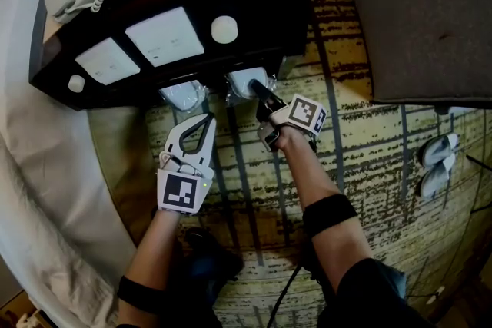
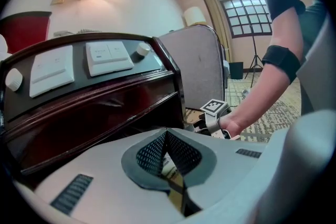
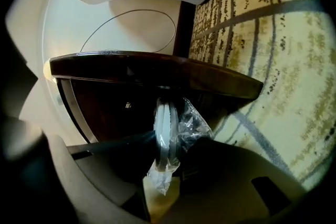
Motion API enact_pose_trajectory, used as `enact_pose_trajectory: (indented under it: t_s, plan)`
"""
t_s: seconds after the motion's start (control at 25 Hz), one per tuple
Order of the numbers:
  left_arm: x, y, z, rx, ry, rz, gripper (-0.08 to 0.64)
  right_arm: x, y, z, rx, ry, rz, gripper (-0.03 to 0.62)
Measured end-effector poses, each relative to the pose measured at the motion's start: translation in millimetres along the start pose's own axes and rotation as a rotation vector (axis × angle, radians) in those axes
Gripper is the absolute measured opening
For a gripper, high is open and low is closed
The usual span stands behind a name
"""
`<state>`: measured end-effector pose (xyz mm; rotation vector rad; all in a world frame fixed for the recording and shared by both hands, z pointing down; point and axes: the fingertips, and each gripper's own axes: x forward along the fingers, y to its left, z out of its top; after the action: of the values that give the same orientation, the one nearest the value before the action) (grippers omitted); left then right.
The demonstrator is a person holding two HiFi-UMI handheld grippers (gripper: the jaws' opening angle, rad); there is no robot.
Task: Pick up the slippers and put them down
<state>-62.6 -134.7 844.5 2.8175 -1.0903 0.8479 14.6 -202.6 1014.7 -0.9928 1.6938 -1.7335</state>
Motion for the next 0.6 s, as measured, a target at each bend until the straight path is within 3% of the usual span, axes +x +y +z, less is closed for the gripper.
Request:
enact_pose_trajectory:
  t_s: [0.28,0.6]
  plan:
    - [-1.4,-3.1,-5.8,0.000,-0.001,-0.010,0.002,-9.4,4.9,-2.8,-0.008,-0.013,0.067,0.123]
    - [-16.7,-9.7,1.3,-0.032,0.005,-0.016,0.002,-47.0,10.0,-23.3,-0.028,0.000,0.065,0.121]
